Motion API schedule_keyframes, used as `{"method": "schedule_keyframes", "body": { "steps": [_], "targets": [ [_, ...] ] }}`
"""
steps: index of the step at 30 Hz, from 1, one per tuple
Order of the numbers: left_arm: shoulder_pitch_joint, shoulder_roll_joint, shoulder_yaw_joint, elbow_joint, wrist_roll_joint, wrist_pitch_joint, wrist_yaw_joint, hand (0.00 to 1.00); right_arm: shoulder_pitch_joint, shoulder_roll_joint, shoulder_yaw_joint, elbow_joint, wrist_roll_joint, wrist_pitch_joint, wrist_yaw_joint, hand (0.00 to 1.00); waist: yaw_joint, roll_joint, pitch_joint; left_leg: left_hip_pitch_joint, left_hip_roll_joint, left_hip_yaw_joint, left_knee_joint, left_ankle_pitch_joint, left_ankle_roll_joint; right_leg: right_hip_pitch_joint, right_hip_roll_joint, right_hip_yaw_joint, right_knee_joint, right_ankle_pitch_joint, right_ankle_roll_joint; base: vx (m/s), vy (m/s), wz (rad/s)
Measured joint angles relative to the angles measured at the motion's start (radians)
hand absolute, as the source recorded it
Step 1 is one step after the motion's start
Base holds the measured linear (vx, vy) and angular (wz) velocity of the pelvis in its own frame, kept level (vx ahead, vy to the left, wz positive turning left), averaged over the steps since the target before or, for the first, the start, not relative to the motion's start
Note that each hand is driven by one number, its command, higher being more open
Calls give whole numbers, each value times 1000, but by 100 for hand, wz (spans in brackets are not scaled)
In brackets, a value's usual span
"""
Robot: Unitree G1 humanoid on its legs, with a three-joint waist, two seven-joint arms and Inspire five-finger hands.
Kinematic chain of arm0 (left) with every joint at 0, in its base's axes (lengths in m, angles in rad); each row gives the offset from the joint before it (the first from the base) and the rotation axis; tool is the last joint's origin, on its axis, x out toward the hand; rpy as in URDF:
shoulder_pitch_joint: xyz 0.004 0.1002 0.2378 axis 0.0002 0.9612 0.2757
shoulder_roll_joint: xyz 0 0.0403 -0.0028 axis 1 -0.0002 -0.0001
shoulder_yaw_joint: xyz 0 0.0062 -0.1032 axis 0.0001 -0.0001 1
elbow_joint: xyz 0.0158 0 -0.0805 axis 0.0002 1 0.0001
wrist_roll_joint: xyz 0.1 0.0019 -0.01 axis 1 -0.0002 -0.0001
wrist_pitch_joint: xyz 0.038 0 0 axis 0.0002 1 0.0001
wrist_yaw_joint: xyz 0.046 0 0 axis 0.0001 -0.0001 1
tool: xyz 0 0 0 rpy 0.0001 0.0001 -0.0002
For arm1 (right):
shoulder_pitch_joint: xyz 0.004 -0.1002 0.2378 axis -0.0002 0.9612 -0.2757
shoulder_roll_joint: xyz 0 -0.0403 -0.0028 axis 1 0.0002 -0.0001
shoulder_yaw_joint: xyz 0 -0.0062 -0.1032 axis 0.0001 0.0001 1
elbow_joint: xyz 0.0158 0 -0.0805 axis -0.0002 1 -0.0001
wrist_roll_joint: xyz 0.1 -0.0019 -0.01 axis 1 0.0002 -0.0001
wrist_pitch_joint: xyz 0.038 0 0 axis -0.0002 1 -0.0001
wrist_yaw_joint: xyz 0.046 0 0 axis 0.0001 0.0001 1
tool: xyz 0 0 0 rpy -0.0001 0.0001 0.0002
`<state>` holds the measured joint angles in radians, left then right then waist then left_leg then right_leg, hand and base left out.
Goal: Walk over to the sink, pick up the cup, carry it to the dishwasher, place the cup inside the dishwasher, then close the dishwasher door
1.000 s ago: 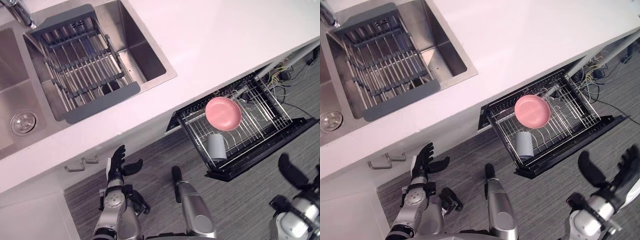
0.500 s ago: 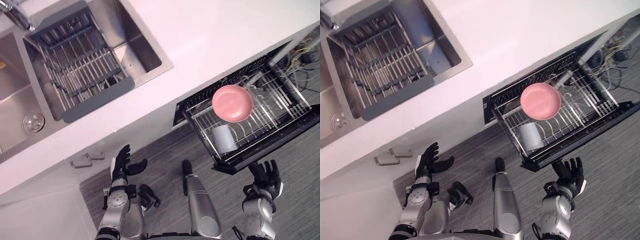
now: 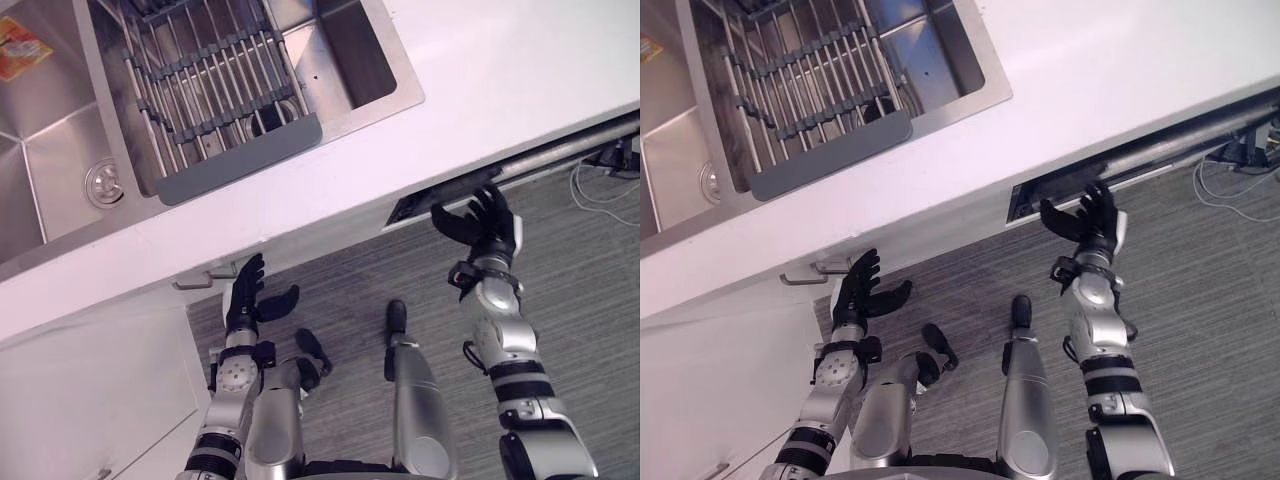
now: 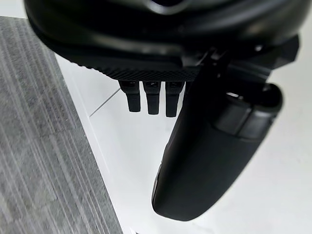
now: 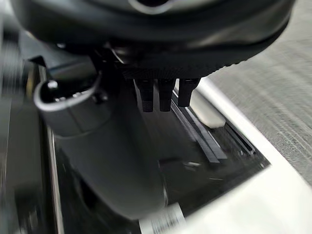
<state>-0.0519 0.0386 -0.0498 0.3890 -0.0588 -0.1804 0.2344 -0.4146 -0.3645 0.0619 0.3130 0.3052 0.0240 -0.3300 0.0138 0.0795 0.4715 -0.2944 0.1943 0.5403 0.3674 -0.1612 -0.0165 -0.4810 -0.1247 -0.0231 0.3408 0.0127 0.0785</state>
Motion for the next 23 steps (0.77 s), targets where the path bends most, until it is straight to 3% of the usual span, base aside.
{"method": "schedule_keyframes", "body": {
  "steps": [3, 4, 8, 11, 13, 23],
  "targets": [
    [8, -1, -7, 2, 1, -2, -2, 90, 37, -11, 23, 10, -88, 8, 36, 90, -11, -17, 1, 47, 1, -24, -14, 6, -4, 63, 1, -24, -10, -4, -5, -33, -57, 21],
    [5, 5, -11, 10, 1, -3, -2, 90, 52, -13, 24, 10, -123, -1, 53, 90, -14, -26, -2, 53, -2, -37, -12, 5, -3, 88, 2, -37, -29, -12, -19, -69, -55, 23],
    [16, 37, -17, 58, 11, -2, -17, 90, 128, 1, 22, 12, -218, -41, 113, 90, -26, -47, -15, 66, -5, -107, -20, 2, -1, 162, 12, -89, -94, -4, -25, -49, -30, 35],
    [58, 77, -16, 117, 32, 3, -33, 90, 252, 61, 16, 11, -270, -96, 154, 90, -28, -87, -71, 80, -10, -157, -48, 10, -8, 206, 17, -125, -132, -1, -29, 61, -27, 26],
    [77, 86, -16, 155, 52, 20, -49, 90, 338, 85, -1, 11, -289, -108, 174, 90, -33, -97, -114, 90, -19, -186, -68, 27, -9, 236, 15, -155, -151, -1, -32, 166, -45, 44],
    [182, 106, 54, 167, 100, 42, -86, 90, 556, 198, -121, 198, -346, -108, 207, 90, -33, -102, -282, 184, -67, -251, -178, 67, -30, 374, -3, -239, -244, -7, -22, 83, 8, 24]
  ]
}}
